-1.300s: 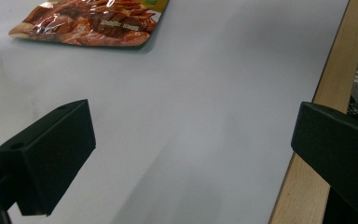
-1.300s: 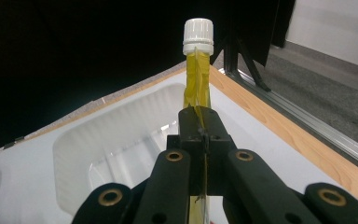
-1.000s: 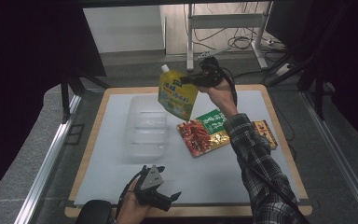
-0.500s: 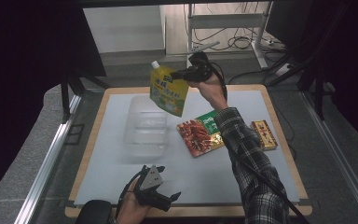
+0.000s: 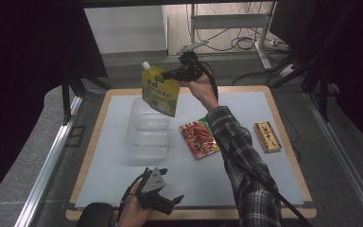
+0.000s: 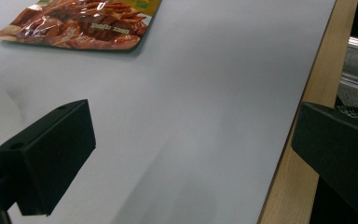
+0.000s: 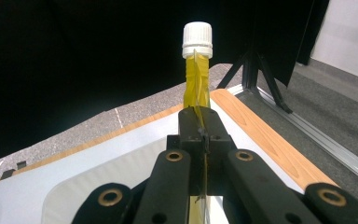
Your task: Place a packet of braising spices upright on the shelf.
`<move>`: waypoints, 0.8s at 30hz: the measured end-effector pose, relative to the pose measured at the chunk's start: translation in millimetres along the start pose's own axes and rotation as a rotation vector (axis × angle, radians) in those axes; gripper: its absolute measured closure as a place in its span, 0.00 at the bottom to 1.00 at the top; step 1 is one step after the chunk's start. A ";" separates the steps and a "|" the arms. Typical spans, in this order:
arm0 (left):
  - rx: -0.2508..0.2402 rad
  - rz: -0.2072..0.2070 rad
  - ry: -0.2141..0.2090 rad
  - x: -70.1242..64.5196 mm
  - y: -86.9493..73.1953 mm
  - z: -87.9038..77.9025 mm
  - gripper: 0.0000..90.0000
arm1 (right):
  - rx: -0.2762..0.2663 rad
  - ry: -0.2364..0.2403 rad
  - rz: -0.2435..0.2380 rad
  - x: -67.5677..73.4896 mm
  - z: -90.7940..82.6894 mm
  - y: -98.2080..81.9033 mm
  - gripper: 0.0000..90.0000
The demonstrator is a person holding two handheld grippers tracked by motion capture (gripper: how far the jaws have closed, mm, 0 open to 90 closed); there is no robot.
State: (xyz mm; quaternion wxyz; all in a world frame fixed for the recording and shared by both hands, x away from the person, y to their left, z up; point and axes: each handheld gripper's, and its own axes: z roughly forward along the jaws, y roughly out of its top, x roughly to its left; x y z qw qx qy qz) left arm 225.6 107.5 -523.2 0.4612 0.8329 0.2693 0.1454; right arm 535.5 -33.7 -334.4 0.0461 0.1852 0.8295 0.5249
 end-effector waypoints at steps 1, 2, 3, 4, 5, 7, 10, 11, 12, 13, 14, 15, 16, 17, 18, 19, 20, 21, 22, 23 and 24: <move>0.000 0.000 0.000 0.0 0.0 -0.1 0.00 | -0.001 0.002 0.001 0.5 1.5 0.6 0.99; 0.000 0.000 -0.001 0.0 0.0 -0.1 0.00 | -0.001 0.005 -0.001 1.1 4.0 1.3 0.99; 0.000 0.000 -0.001 -0.1 0.0 0.0 0.00 | 0.001 0.006 -0.002 1.6 5.4 1.6 0.99; 0.000 0.001 -0.001 0.0 0.0 0.0 0.00 | 0.001 0.007 -0.003 2.0 7.6 1.8 0.99; 0.000 0.001 -0.001 -0.1 0.0 0.0 0.00 | 0.004 0.008 -0.006 2.2 9.6 1.9 0.99; -0.001 0.001 -0.002 -0.2 0.1 0.0 0.00 | 0.009 0.008 -0.009 2.3 13.2 1.8 0.99; -0.001 0.001 -0.003 -0.1 0.0 0.0 0.00 | 0.013 0.007 -0.007 1.6 18.3 1.6 0.99; -0.001 0.001 -0.004 -0.1 0.0 0.0 0.00 | 0.011 0.009 -0.005 1.7 19.6 1.7 0.99; -0.002 0.001 -0.004 -0.1 0.0 0.0 0.00 | 0.012 0.010 -0.005 1.7 21.1 1.9 0.99; -0.002 0.001 -0.005 0.0 0.0 0.0 0.00 | 0.012 0.009 -0.005 2.1 22.9 2.2 0.99; -0.001 0.001 -0.006 0.0 0.0 0.0 0.00 | 0.011 0.013 -0.005 2.5 24.9 2.6 0.99; -0.002 0.001 -0.005 -0.2 0.0 0.0 0.00 | 0.012 0.015 -0.006 3.2 26.9 2.9 0.99; -0.001 0.001 -0.006 -0.2 0.0 -0.1 0.00 | 0.017 0.020 -0.008 4.5 30.2 3.2 0.99; -0.003 0.001 -0.006 -0.3 0.1 -0.1 0.00 | 0.021 0.020 -0.012 5.3 32.1 3.2 0.99; -0.003 0.001 -0.006 -0.3 0.1 -0.2 0.00 | 0.029 0.022 -0.016 6.2 34.5 3.1 0.99; -0.003 0.002 -0.006 -0.3 0.1 -0.3 0.00 | 0.034 0.023 -0.018 6.7 36.5 2.8 0.99; -0.003 0.002 -0.006 -0.4 0.1 -0.3 0.00 | 0.042 0.020 -0.022 7.3 38.7 2.3 0.99; -0.002 0.004 -0.007 -0.4 0.1 -0.4 0.00 | 0.051 0.018 -0.026 7.5 40.9 1.4 0.99; -0.002 0.004 -0.007 -0.4 0.1 -0.4 0.00 | 0.061 0.015 -0.027 7.5 43.4 0.0 0.99; -0.002 0.005 -0.007 -0.5 0.1 -0.3 0.00 | 0.067 0.011 -0.029 7.3 45.0 -1.4 0.99; -0.002 0.005 -0.008 -0.5 0.1 -0.3 0.00 | 0.070 0.012 -0.025 6.5 46.1 -2.7 0.99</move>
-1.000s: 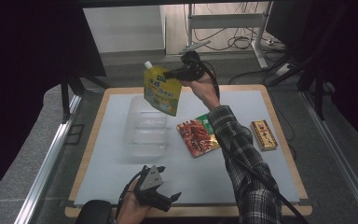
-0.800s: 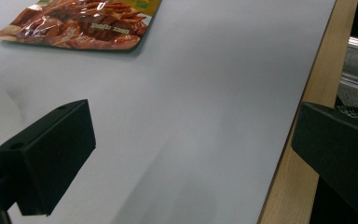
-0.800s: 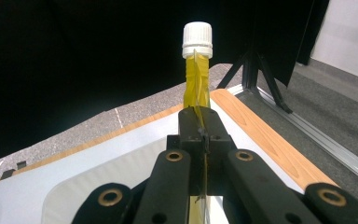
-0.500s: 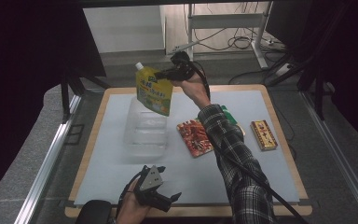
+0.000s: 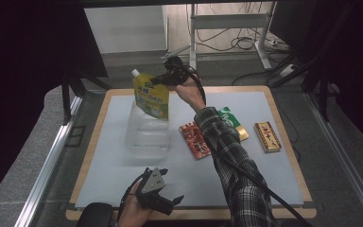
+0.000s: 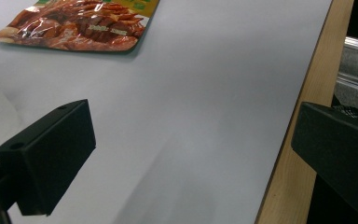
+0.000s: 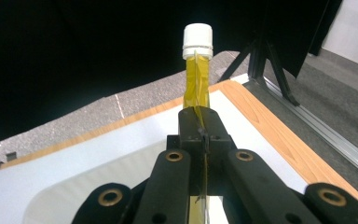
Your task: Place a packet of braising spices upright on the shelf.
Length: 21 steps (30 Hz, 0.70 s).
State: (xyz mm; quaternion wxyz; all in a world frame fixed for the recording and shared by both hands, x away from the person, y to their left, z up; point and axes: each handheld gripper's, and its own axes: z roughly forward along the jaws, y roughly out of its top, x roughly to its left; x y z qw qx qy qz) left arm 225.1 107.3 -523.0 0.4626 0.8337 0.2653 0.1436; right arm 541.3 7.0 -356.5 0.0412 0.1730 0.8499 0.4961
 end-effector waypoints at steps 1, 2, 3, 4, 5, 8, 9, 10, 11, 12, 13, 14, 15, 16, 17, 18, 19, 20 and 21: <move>0.000 -0.001 0.000 0.0 0.0 0.0 0.00 | 0.001 -0.002 0.002 -1.0 1.0 -1.1 0.99; 0.000 -0.001 -0.001 0.0 0.0 0.1 0.00 | 0.004 -0.003 0.003 -1.7 1.7 -2.0 0.99; 0.000 -0.002 -0.001 -0.1 0.0 0.2 0.00 | 0.007 -0.003 0.007 -2.5 2.8 -3.1 0.99; 0.001 -0.002 -0.001 -0.1 0.0 0.2 0.00 | 0.012 -0.005 0.008 -3.2 4.1 -4.4 0.99; 0.001 -0.002 -0.001 -0.1 0.0 0.2 0.00 | 0.022 -0.008 0.009 -3.7 6.3 -6.2 0.99; -0.001 -0.005 -0.002 -0.3 -0.1 0.3 0.00 | 0.037 -0.003 0.013 -4.2 12.4 -11.1 0.99; -0.002 -0.005 -0.002 -0.2 -0.1 0.1 0.00 | 0.032 0.001 0.018 -4.7 12.9 -11.8 0.99; -0.002 -0.006 -0.002 -0.2 -0.1 0.2 0.00 | 0.028 0.000 0.024 -5.1 13.2 -12.0 0.99; -0.002 -0.006 -0.003 -0.2 -0.1 0.2 0.00 | 0.029 -0.003 0.025 -5.8 13.3 -12.1 0.99; 0.000 -0.002 -0.003 -0.1 0.0 0.3 0.00 | 0.031 -0.004 0.027 -6.1 13.5 -12.3 0.99; 0.000 -0.002 -0.004 -0.2 -0.1 0.6 0.00 | 0.033 -0.006 0.026 -6.1 14.0 -12.7 0.99; 0.001 -0.002 -0.005 -0.5 -0.1 0.9 0.00 | 0.036 -0.009 0.022 -5.9 14.7 -13.3 0.99; 0.002 -0.001 -0.005 -0.7 -0.1 1.1 0.00 | 0.039 -0.015 0.019 -5.2 15.6 -14.1 0.99; 0.003 0.000 -0.006 -0.9 0.0 1.2 0.00 | 0.035 -0.014 0.020 -4.8 16.1 -14.7 0.99; 0.003 0.002 -0.005 -1.1 0.0 1.4 0.00 | 0.032 -0.010 0.022 -4.5 16.5 -15.0 0.99; 0.004 0.003 -0.006 -1.2 0.0 1.5 0.00 | 0.030 -0.016 0.014 -4.1 17.3 -15.8 0.99; 0.004 0.003 -0.008 -1.3 0.0 1.7 0.00 | 0.029 -0.018 0.015 -3.5 17.7 -15.9 0.99; 0.004 0.003 -0.009 -1.4 0.0 1.9 0.00 | 0.028 -0.010 0.019 -2.8 18.5 -16.0 0.99; 0.006 0.004 -0.010 -1.6 0.0 2.2 0.00 | 0.029 -0.010 0.019 -2.4 19.1 -16.1 0.99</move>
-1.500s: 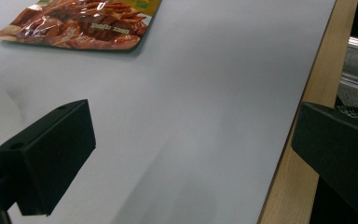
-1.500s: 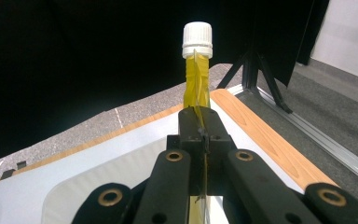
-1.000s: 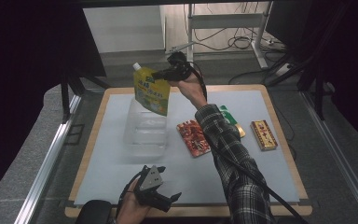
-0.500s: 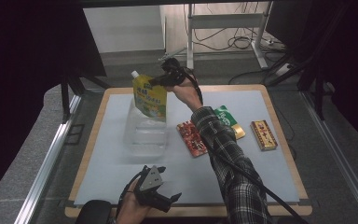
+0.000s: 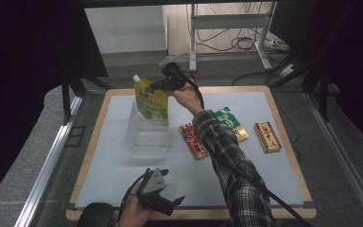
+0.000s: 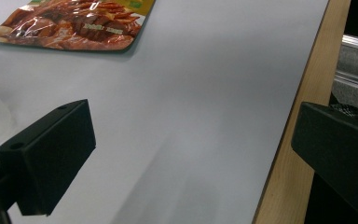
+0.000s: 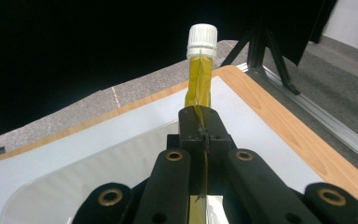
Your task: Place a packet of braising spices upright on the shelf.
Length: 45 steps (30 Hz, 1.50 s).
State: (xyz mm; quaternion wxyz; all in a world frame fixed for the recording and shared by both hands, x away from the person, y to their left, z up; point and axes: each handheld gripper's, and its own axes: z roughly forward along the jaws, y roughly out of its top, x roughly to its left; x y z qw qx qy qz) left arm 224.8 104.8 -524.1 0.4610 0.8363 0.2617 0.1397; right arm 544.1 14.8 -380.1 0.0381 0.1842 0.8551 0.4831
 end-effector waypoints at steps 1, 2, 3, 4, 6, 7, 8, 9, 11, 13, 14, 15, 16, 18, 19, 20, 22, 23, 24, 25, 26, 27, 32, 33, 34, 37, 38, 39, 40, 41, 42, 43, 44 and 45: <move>0.001 0.001 -0.001 -0.3 0.0 0.2 0.00 | 0.007 -0.008 -0.004 1.1 0.4 0.6 0.99; 0.007 0.008 -0.001 -0.1 0.1 -0.1 0.00 | 0.011 -0.009 -0.009 1.5 0.7 1.2 0.99; 0.002 0.004 -0.001 -0.7 0.0 0.2 0.00 | 0.015 -0.010 -0.008 2.1 0.7 1.8 0.99; 0.001 0.003 0.001 -0.8 0.0 0.2 0.00 | 0.018 -0.010 -0.008 2.6 0.5 2.1 0.99; 0.000 0.002 0.001 -0.3 0.0 0.0 0.00 | 0.024 -0.017 -0.005 3.6 0.3 2.9 0.97; 0.005 0.006 0.002 0.3 0.0 -0.4 0.00 | 0.030 -0.029 -0.010 4.2 0.2 3.4 0.95; -0.001 0.000 0.002 0.0 -0.1 -0.2 0.00 | 0.035 -0.034 -0.017 4.4 0.0 3.7 0.92; 0.000 0.000 0.002 0.1 -0.1 -0.2 0.00 | 0.034 -0.037 -0.020 5.2 -0.5 4.2 0.86; 0.003 0.002 0.002 0.1 -0.2 0.1 0.00 | 0.031 -0.051 -0.027 6.3 -2.5 5.6 0.74; 0.006 0.004 0.002 -0.1 -0.3 0.5 0.00 | 0.034 -0.063 -0.031 6.6 -4.3 5.8 0.68; 0.007 0.005 0.003 -0.3 -0.3 0.5 0.00 | 0.029 -0.069 -0.033 6.4 -5.6 5.5 0.64; 0.007 0.005 0.003 -0.3 -0.2 0.6 0.00 | 0.026 -0.079 -0.026 6.4 -7.1 5.0 0.59; 0.006 0.005 0.002 -0.3 -0.2 0.6 0.00 | 0.027 -0.084 -0.028 5.9 -7.9 4.5 0.56; 0.007 0.005 0.002 -0.2 -0.3 0.8 0.00 | 0.030 -0.098 -0.034 5.9 -10.1 2.9 0.48; 0.007 0.004 0.002 -0.3 -0.4 0.9 0.00 | 0.032 -0.096 -0.041 5.8 -11.0 2.1 0.44; 0.008 0.003 0.001 -0.3 -0.4 1.2 0.00 | 0.034 -0.094 -0.044 5.9 -11.3 1.4 0.41; 0.013 0.007 0.000 -0.3 -0.5 1.5 0.00 | 0.042 -0.106 -0.060 5.9 -12.0 -0.4 0.37; 0.013 0.006 0.000 -0.6 -0.6 1.7 0.00 | 0.050 -0.114 -0.061 5.7 -12.2 -1.2 0.34; 0.015 0.007 -0.001 -0.6 -0.6 1.7 0.00 | 0.052 -0.120 -0.063 5.5 -12.4 -2.1 0.32; 0.016 0.008 -0.001 -0.8 -0.6 1.8 0.00 | 0.055 -0.126 -0.066 5.4 -12.9 -3.1 0.31; 0.017 0.008 -0.002 -0.8 -0.7 1.9 0.00 | 0.055 -0.132 -0.071 5.3 -13.2 -3.7 0.29; 0.017 0.009 -0.003 -0.8 -0.7 1.9 0.00 | 0.052 -0.141 -0.074 5.2 -13.8 -4.6 0.27; 0.020 0.010 -0.007 -0.8 -0.8 2.4 0.00 | 0.049 -0.156 -0.078 6.3 -17.2 -7.8 0.20; 0.020 0.010 -0.007 -1.0 -0.9 2.6 0.00 | 0.048 -0.155 -0.080 6.0 -17.8 -8.6 0.18; 0.021 0.011 -0.007 -1.0 -0.9 2.7 0.00 | 0.051 -0.158 -0.075 6.3 -18.7 -9.7 0.16; 0.024 0.012 -0.011 -0.9 -1.1 3.3 0.00 | 0.062 -0.158 -0.082 6.8 -19.6 -12.8 0.11; 0.024 0.011 -0.012 -1.0 -1.1 3.4 0.00 | 0.067 -0.154 -0.080 7.3 -19.7 -13.8 0.09; 0.025 0.011 -0.012 -1.1 -1.1 3.5 0.00 | 0.065 -0.143 -0.079 7.3 -20.0 -14.9 0.07; 0.025 0.012 -0.013 -1.2 -1.2 3.7 0.00 | 0.062 -0.134 -0.073 7.4 -20.5 -15.7 0.06; 0.026 0.012 -0.013 -1.2 -1.2 3.8 0.00 | 0.063 -0.127 -0.063 7.7 -21.1 -16.4 0.04; 0.026 0.013 -0.014 -1.3 -1.2 4.0 0.00 | 0.059 -0.126 -0.059 8.0 -21.7 -17.1 0.03; 0.026 0.013 -0.014 -1.4 -1.3 4.1 0.00 | 0.057 -0.128 -0.059 8.4 -22.7 -17.9 0.02; 0.027 0.014 -0.014 -1.5 -1.3 4.3 0.00 | 0.055 -0.132 -0.060 8.7 -23.2 -18.4 0.01; 0.027 0.014 -0.015 -1.6 -1.3 4.3 0.00 | 0.056 -0.131 -0.066 8.8 -24.1 -19.1 0.01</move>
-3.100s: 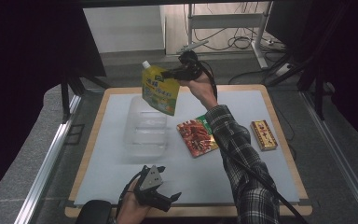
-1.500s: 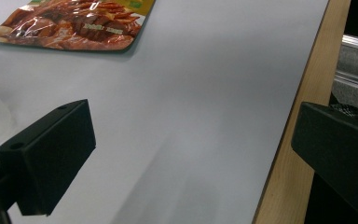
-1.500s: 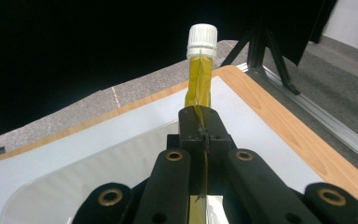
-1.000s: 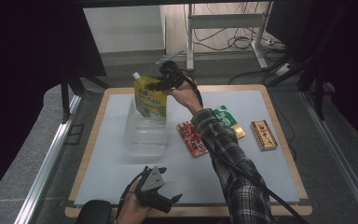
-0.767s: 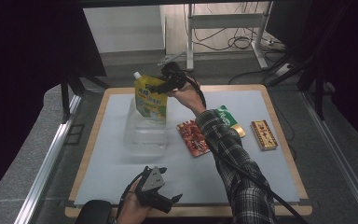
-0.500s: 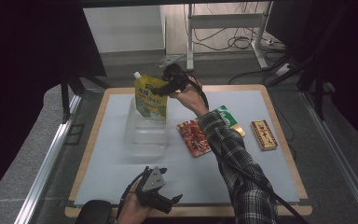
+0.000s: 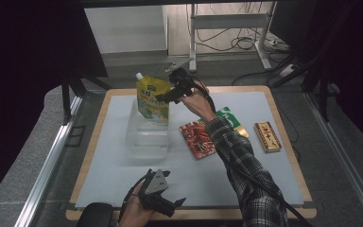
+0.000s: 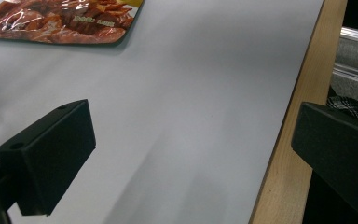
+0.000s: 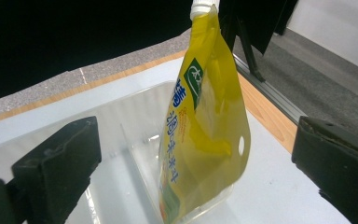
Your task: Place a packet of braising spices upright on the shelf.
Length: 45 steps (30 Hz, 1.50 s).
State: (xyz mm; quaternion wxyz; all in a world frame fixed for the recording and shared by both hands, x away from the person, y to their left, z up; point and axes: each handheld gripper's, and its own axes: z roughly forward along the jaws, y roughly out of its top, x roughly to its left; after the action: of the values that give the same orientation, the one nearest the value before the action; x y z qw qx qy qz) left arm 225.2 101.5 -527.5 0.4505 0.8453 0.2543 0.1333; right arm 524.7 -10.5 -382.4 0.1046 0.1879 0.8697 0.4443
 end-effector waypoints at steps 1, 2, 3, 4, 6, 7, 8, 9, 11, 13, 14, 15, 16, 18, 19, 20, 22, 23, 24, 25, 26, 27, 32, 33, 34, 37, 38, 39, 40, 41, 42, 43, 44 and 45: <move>0.000 0.000 -0.001 0.0 0.0 0.1 0.00 | 0.001 0.002 -0.008 -0.2 -0.4 -0.5 0.00; 0.000 0.001 -0.001 0.0 0.0 0.1 0.00 | -0.009 0.004 -0.011 0.3 -0.9 -1.6 0.00; 0.001 0.001 -0.001 0.0 -0.1 0.2 0.00 | -0.017 0.012 -0.013 0.7 -1.7 -2.5 0.00; 0.001 0.001 -0.002 -0.1 -0.1 0.2 0.00 | -0.021 0.015 -0.015 0.8 -2.2 -3.1 0.00; 0.001 0.001 -0.002 -0.2 -0.2 0.4 0.00 | -0.022 0.017 -0.007 1.1 -3.8 -5.1 0.00; 0.001 0.001 -0.003 -0.2 -0.2 0.5 0.00 | -0.022 0.022 -0.002 1.4 -4.3 -6.0 0.00; 0.002 0.001 -0.003 -0.1 -0.3 0.6 0.00 | -0.018 0.022 -0.004 1.4 -4.8 -6.8 0.00; 0.003 0.001 -0.003 -0.1 -0.4 0.6 0.00 | -0.017 0.022 -0.006 1.8 -5.4 -7.7 0.00; 0.003 0.001 -0.002 -0.1 -0.4 0.6 0.00 | -0.013 0.027 -0.005 1.9 -6.5 -9.3 0.00; 0.005 0.002 -0.002 -0.1 -0.4 0.8 0.00 | -0.010 0.035 0.007 2.0 -8.0 -11.1 0.00; 0.008 0.003 -0.001 -0.2 -0.5 1.1 0.00 | -0.009 0.038 0.020 2.6 -9.1 -12.2 0.00; 0.010 0.004 -0.002 -0.3 -0.6 1.3 0.00 | -0.008 0.040 0.019 2.3 -9.9 -13.3 0.00; 0.012 0.005 -0.001 -0.4 -0.6 1.5 0.00 | -0.007 0.043 0.028 2.8 -10.8 -14.3 0.00; 0.013 0.007 -0.002 -0.6 -0.7 1.8 0.00 | -0.007 0.043 0.030 2.8 -12.3 -16.2 0.00; 0.012 0.006 -0.004 -0.7 -0.6 1.8 0.00 | -0.005 0.040 0.024 2.6 -13.3 -17.2 0.00; 0.011 0.006 -0.005 -0.7 -0.6 1.8 0.00 | -0.002 0.030 0.018 3.0 -14.7 -18.3 0.00; 0.010 0.007 -0.005 -0.8 -0.5 1.8 0.00 | -0.006 0.021 0.012 3.1 -17.0 -20.1 0.00; 0.011 0.008 -0.005 -1.0 -0.5 1.8 0.00 | -0.007 0.019 0.012 2.9 -17.8 -20.8 0.00; 0.010 0.009 -0.005 -1.0 -0.6 1.9 0.00 | -0.008 0.017 0.012 2.9 -18.9 -21.8 0.00; 0.010 0.008 -0.005 -1.1 -0.6 2.0 0.00 | -0.008 0.014 0.009 2.8 -20.0 -22.8 0.00; 0.010 0.009 -0.005 -1.1 -0.6 2.0 0.00 | -0.001 0.009 0.004 3.0 -21.3 -24.0 0.00; 0.009 0.009 -0.005 -1.2 -0.6 2.0 0.00 | 0.000 0.006 0.000 3.0 -22.0 -24.8 0.00; 0.010 0.010 -0.004 -1.4 -0.6 2.2 0.00 | 0.003 -0.009 -0.001 3.0 -29.4 -31.4 0.00; 0.011 0.009 -0.004 -1.4 -0.6 2.2 0.00 | 0.002 -0.004 0.003 2.7 -30.4 -32.4 0.00; 0.012 0.008 -0.005 -1.4 -0.5 2.3 0.00 | 0.003 0.004 0.008 2.4 -32.0 -34.3 0.00; 0.017 0.007 -0.006 -1.4 -0.6 2.8 0.00 | 0.012 0.004 0.007 2.2 -35.3 -38.7 0.00; 0.018 0.006 -0.008 -1.4 -0.6 2.9 0.00 | 0.018 0.001 0.007 1.8 -36.7 -40.9 0.00; 0.018 0.006 -0.007 -1.6 -0.6 2.9 0.00 | 0.023 0.000 0.009 1.3 -38.0 -42.6 0.00; 0.014 0.002 -0.007 -1.9 -0.6 3.1 0.00 | 0.025 0.000 0.011 0.5 -39.2 -44.4 0.00; 0.014 0.002 -0.007 -2.0 -0.6 3.1 0.00 | 0.026 0.000 0.014 0.1 -40.3 -45.9 0.00; 0.013 0.002 -0.008 -1.9 -0.6 3.0 0.00 | 0.028 0.000 0.020 -0.7 -42.1 -48.4 0.00; 0.011 0.001 -0.009 -1.7 -0.6 3.0 0.00 | 0.028 -0.001 0.022 -1.3 -43.1 -49.9 0.00; 0.011 0.000 -0.008 -1.7 -0.6 3.0 0.00 | 0.034 -0.002 0.028 -2.0 -45.0 -52.5 0.00; 0.011 0.001 -0.008 -1.7 -0.6 2.9 0.00 | 0.035 -0.003 0.031 -2.4 -46.1 -54.1 0.00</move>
State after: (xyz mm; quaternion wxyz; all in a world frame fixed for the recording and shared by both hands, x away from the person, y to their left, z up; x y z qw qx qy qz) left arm 224.9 98.8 -529.6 0.4467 0.8485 0.2528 0.1289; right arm 498.2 -74.3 -399.5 0.0958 0.2039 0.8742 0.4302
